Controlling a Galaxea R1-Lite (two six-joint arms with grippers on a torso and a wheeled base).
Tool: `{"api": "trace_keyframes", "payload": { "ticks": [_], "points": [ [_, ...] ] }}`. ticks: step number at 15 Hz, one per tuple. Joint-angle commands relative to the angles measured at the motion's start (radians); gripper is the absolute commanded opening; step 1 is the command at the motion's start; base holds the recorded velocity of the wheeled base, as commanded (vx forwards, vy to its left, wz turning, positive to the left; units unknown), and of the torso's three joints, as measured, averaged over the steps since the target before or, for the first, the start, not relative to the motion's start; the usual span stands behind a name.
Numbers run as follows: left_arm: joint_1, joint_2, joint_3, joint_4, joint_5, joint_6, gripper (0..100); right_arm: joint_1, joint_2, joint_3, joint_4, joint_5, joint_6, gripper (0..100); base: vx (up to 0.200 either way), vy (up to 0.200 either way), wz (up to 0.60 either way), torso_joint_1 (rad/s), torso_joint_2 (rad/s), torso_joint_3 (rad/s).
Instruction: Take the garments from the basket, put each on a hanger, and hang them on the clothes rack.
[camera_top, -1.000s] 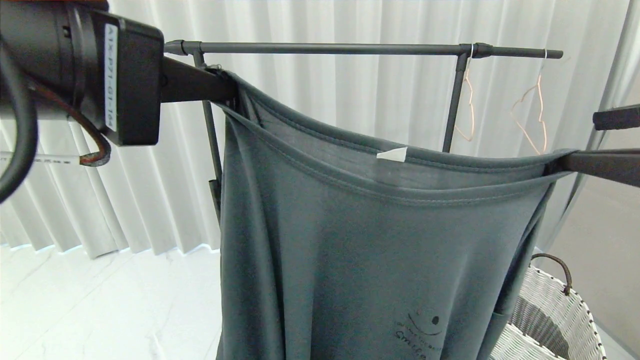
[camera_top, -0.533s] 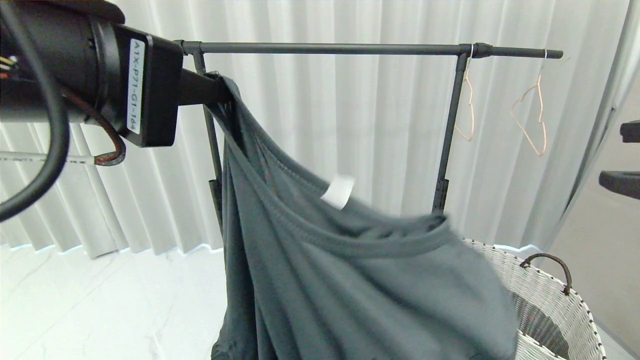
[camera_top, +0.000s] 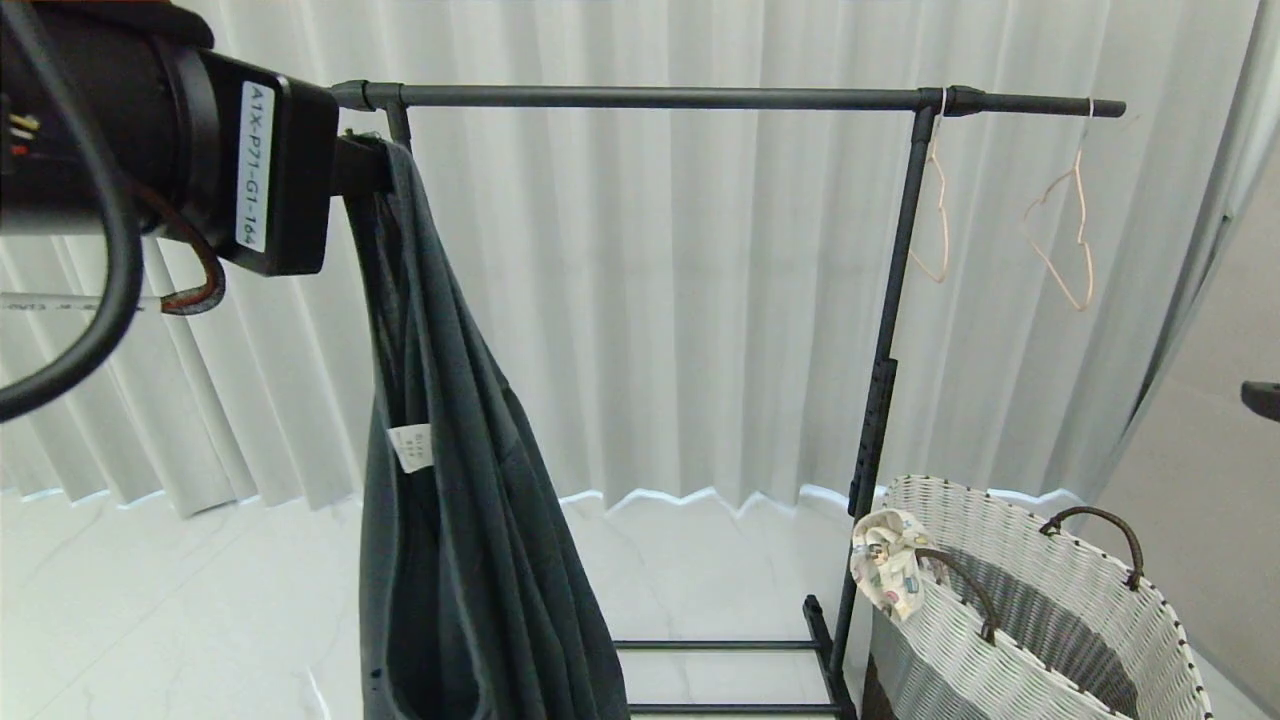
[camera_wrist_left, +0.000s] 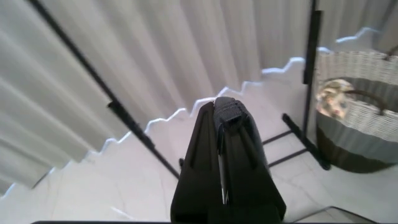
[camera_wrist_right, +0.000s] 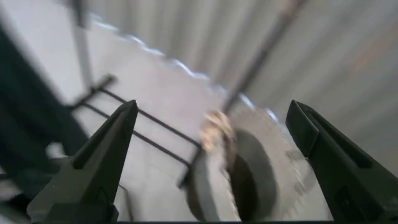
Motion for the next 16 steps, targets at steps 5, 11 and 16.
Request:
{"api": "trace_keyframes", "payload": {
  "ticks": [5, 11, 16],
  "points": [
    [0.138, -0.074, 0.108, -0.002, 0.004, -0.003, 0, -0.344, 0.005, 0.040, 0.038, -0.070, -0.113, 100, 0.000, 0.000, 0.00, 0.000, 0.00, 0.000],
    [0.142, -0.100, 0.346, -0.171, 0.007, -0.053, 0, -0.459, 0.011, 0.060, 0.030, -0.070, -0.140, 100, 0.000, 0.000, 0.00, 0.000, 0.00, 0.000],
    [0.138, -0.117, 0.362, -0.198, -0.019, -0.053, 0, -0.460, 0.016, 0.066, -0.010, -0.064, -0.122, 100, 0.000, 0.000, 0.00, 0.022, -0.02, -0.018]
  ]
}}
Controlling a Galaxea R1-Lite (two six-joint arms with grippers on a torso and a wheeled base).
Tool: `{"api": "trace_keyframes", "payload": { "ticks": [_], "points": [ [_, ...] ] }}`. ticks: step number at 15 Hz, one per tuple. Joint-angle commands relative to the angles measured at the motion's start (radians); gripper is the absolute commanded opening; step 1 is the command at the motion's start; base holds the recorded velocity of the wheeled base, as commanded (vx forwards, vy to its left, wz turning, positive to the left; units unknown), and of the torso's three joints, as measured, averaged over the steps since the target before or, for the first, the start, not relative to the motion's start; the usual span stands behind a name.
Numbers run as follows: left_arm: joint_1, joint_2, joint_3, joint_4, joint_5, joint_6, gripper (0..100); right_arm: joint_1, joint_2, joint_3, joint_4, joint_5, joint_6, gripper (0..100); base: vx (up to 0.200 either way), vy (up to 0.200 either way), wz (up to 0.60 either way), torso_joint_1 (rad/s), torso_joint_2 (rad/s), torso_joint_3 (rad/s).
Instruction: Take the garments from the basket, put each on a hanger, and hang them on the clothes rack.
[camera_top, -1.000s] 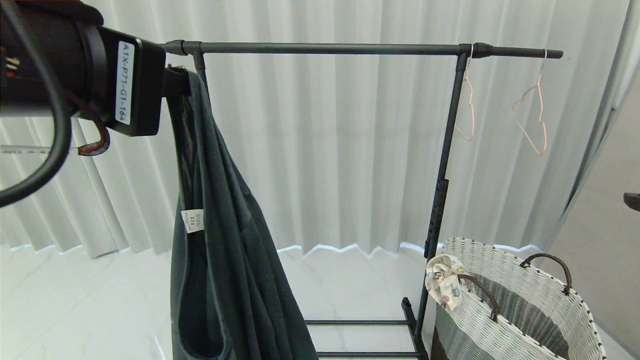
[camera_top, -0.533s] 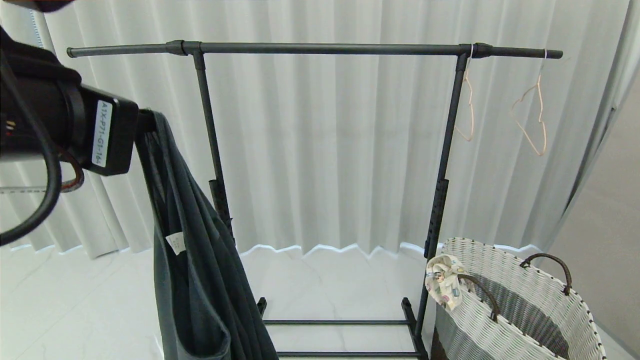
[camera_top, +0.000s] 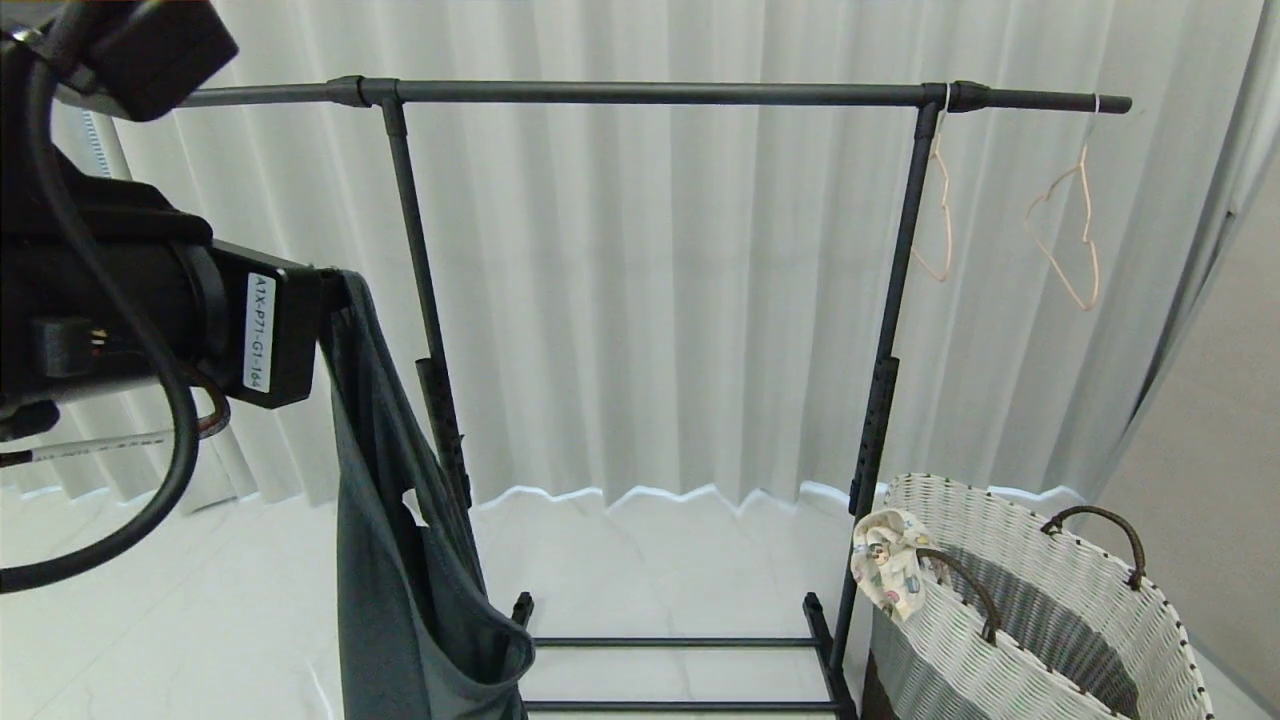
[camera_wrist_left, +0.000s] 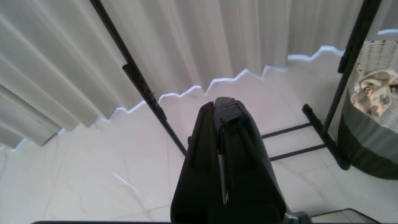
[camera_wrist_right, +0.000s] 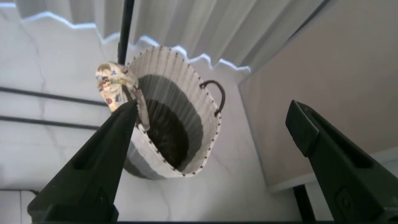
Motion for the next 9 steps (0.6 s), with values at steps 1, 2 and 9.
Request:
{"api": "trace_keyframes", "payload": {
  "ticks": [1, 2, 9],
  "points": [
    [-0.002, -0.010, 0.002, -0.001, -0.002, 0.003, 0, 0.000, 0.007, 0.001, -0.001, 0.002, 0.009, 100, 0.000, 0.000, 0.00, 0.178, -0.33, -0.193],
    [-0.005, -0.018, 0.002, -0.001, -0.002, 0.016, 0, 0.000, 0.011, 0.000, -0.003, 0.002, 0.017, 100, 0.000, 0.000, 0.00, 0.203, -0.48, -0.227],
    [-0.007, -0.050, -0.001, -0.003, -0.002, 0.042, 0, 0.002, 0.011, 0.000, -0.003, 0.005, 0.018, 100, 0.000, 0.000, 0.00, 0.157, -0.48, -0.230]
  ]
}}
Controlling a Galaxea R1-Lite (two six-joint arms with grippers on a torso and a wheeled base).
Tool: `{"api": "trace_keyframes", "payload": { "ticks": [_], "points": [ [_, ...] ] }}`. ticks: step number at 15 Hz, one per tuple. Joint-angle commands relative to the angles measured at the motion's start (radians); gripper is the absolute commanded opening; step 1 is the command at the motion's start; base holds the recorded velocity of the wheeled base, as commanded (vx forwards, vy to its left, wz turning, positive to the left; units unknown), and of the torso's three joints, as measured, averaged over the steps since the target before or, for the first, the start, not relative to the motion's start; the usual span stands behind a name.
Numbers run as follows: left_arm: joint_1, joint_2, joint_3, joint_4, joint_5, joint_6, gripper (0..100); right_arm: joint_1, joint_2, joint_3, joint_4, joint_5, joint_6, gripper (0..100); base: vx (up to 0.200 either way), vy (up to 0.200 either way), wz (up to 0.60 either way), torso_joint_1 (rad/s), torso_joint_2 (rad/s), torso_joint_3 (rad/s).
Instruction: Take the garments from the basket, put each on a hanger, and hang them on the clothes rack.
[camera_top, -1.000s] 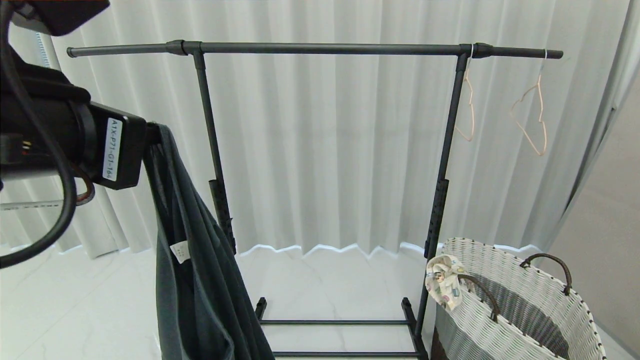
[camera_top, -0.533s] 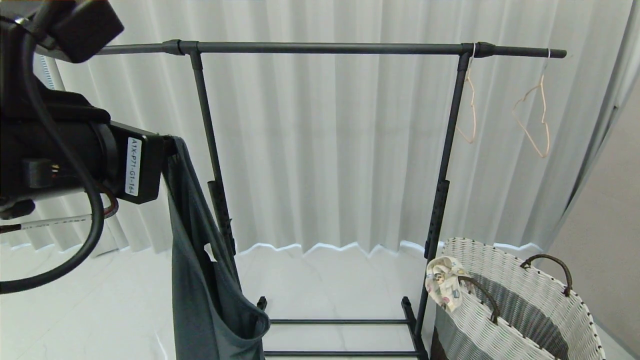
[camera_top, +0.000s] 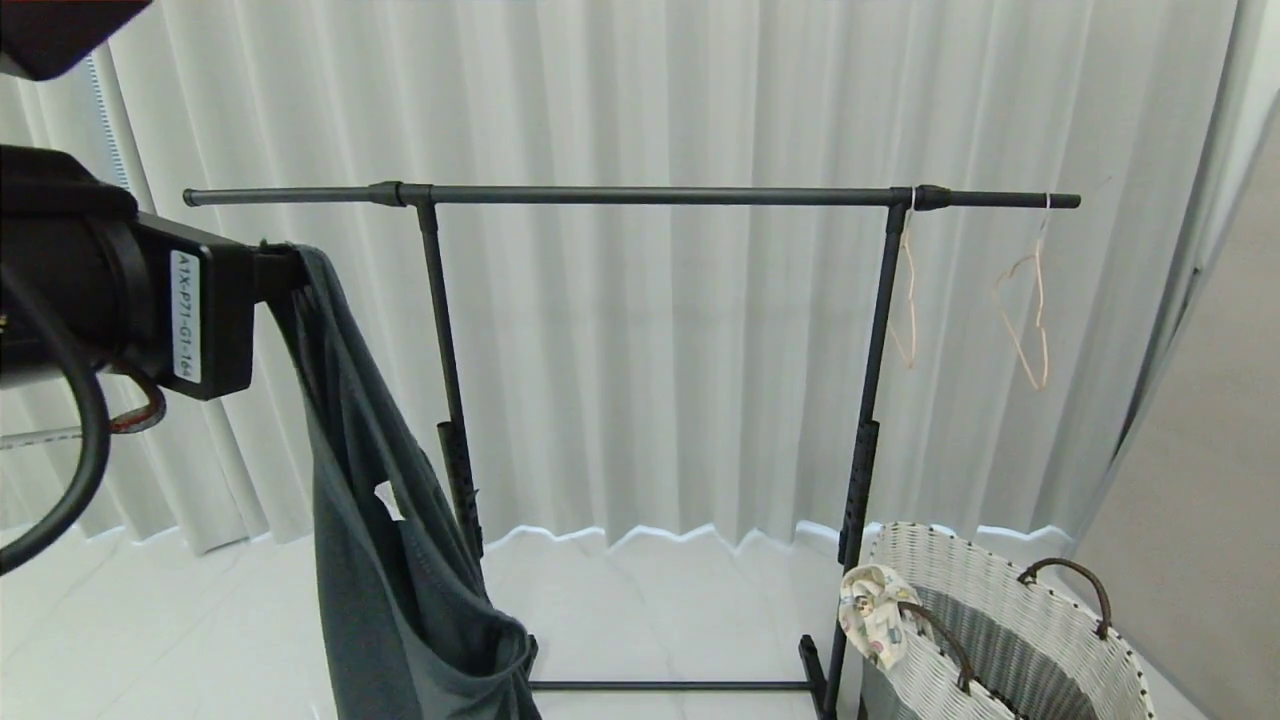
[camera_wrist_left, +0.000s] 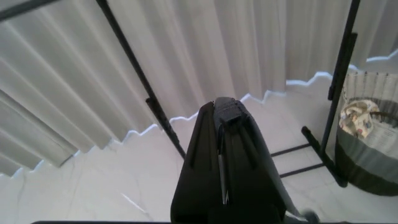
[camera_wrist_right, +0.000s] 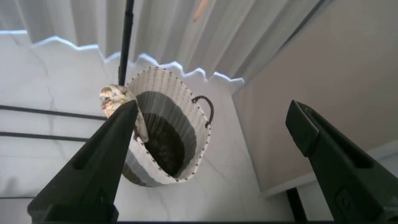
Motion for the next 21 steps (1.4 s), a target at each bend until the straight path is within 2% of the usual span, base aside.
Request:
{"api": "trace_keyframes", "payload": {
  "ticks": [1, 7, 12, 16, 21],
  "points": [
    [0.000, -0.013, 0.004, 0.000, -0.001, 0.011, 0, 0.000, 0.002, 0.001, -0.001, 0.001, -0.001, 100, 0.000, 0.000, 0.00, 0.373, -0.50, -0.242],
    [0.002, -0.019, -0.002, -0.001, -0.001, 0.033, 0, 0.002, 0.002, 0.001, -0.002, 0.003, -0.001, 100, 0.000, 0.000, 0.00, 0.300, -0.49, -0.251],
    [0.005, -0.011, 0.002, -0.059, -0.001, 0.054, 0, 0.002, 0.002, 0.010, -0.002, 0.001, -0.002, 100, 0.000, 0.000, 0.00, 0.267, -0.52, -0.260],
    [0.005, -0.016, 0.001, -0.059, -0.001, 0.102, 0, 0.002, 0.002, 0.018, -0.002, 0.001, -0.001, 100, 0.000, 0.000, 0.00, 0.078, -0.16, -0.078],
    [0.005, -0.011, 0.001, -0.059, -0.001, 0.102, 0, 0.002, 0.002, 0.020, -0.002, 0.001, -0.002, 100, 0.000, -0.200, 0.00, 0.008, -0.01, -0.003]
  ]
}}
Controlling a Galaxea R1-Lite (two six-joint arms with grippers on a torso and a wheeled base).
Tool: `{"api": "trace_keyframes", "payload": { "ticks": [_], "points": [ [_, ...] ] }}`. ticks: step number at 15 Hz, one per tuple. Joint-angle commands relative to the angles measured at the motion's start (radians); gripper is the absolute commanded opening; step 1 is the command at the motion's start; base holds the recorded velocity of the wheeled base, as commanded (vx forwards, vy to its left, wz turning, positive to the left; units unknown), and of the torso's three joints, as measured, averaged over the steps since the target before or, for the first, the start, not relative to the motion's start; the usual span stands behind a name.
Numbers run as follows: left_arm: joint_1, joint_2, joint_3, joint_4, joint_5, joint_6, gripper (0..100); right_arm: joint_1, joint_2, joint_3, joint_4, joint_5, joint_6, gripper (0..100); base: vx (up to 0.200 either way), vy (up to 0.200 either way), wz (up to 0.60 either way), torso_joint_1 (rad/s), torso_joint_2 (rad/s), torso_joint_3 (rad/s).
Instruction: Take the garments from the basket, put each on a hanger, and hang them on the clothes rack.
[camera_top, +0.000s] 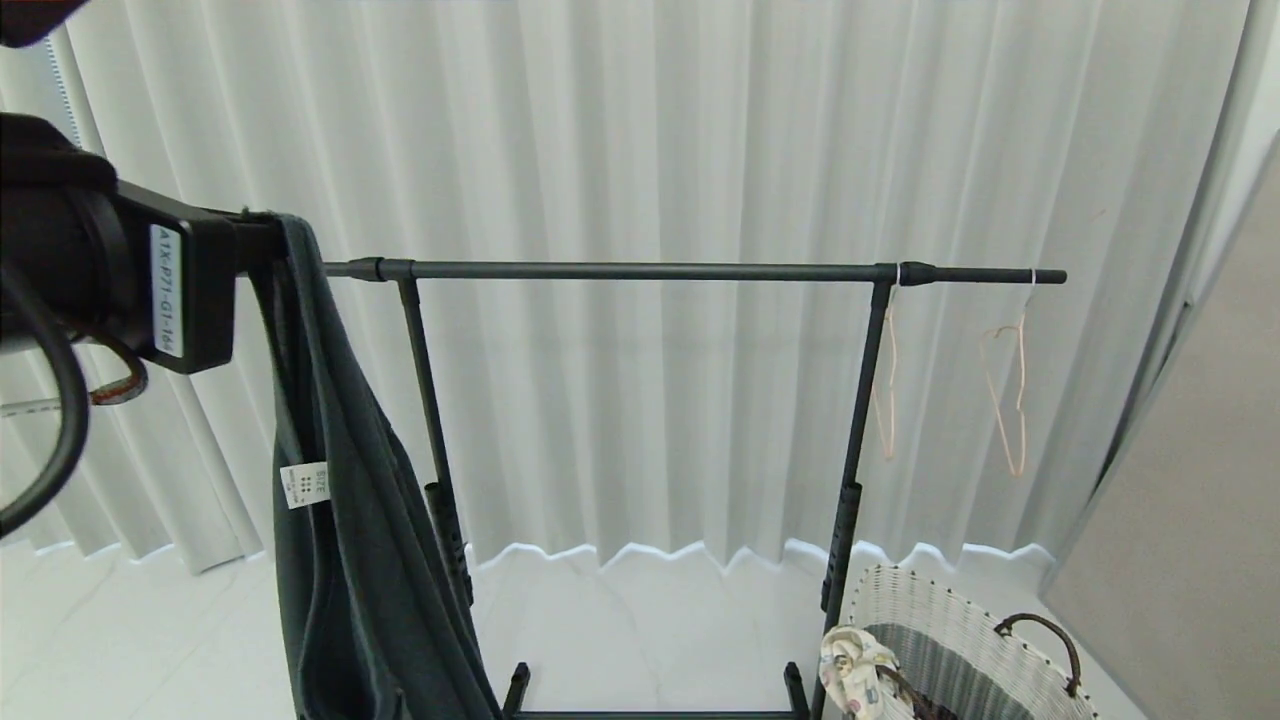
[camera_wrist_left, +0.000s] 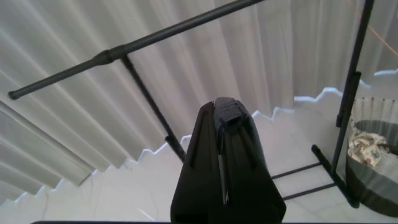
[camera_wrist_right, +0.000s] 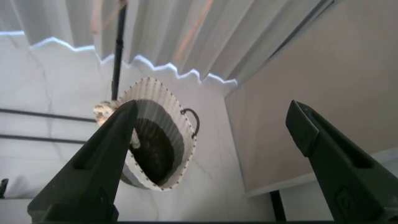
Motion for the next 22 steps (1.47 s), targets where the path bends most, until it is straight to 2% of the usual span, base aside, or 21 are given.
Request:
{"api": "trace_keyframes", "payload": {
  "ticks": [1, 4, 6, 8, 10, 12, 13, 16, 18, 22],
  "points": [
    [0.000, 0.004, 0.000, -0.001, -0.001, 0.000, 0, 0.000, 0.000, 0.001, 0.000, 0.000, -0.001, 100, 0.000, -0.200, 0.00, 0.017, 0.00, -0.002],
    [0.000, 0.004, -0.001, -0.001, -0.001, 0.000, 0, 0.002, 0.002, 0.002, 0.000, 0.000, -0.001, 100, 0.000, -0.200, 0.00, 0.007, 0.00, 0.004],
    [0.006, 0.003, -0.006, -0.001, 0.001, 0.000, 0, 0.005, 0.004, 0.002, 0.000, 0.015, 0.001, 100, 0.200, 0.000, 0.00, 0.010, 0.00, 0.000],
    [0.032, 0.001, -0.005, -0.001, 0.001, 0.001, 0, 0.005, 0.004, 0.004, 0.000, 0.061, 0.002, 100, 0.200, 0.000, 0.00, -0.002, 0.00, 0.002],
    [0.042, -0.001, -0.006, -0.001, 0.001, 0.001, 0, 0.005, 0.005, 0.027, -0.016, 0.064, 0.002, 100, 0.200, 0.000, 0.00, -0.002, 0.00, 0.002],
    [0.042, -0.002, -0.006, -0.001, 0.001, 0.001, 0, 0.003, 0.007, 0.076, -0.088, 0.064, 0.002, 100, 0.200, 0.000, 0.00, 0.012, 0.00, 0.000],
    [0.042, -0.001, -0.006, -0.001, 0.001, 0.001, 0, 0.003, 0.011, 0.131, -0.174, 0.066, 0.001, 100, 0.200, 0.000, 0.00, 0.002, 0.00, 0.002],
    [0.056, 0.003, -0.006, -0.001, -0.002, 0.000, 0, 0.000, 0.054, 0.202, -0.264, 0.067, 0.005, 100, 0.200, 0.000, 0.00, 0.005, 0.00, -0.001],
    [0.059, 0.001, -0.006, -0.001, -0.002, 0.000, 0, -0.001, 0.105, 0.208, -0.293, 0.066, 0.035, 100, 0.200, 0.000, 0.00, 0.000, 0.00, 0.000],
    [0.059, -0.004, -0.005, -0.002, -0.002, -0.002, 0, -0.001, 0.241, 0.211, -0.322, 0.061, 0.160, 100, 0.150, 0.000, 0.00, 0.004, 0.00, 0.001]
  ]
}}
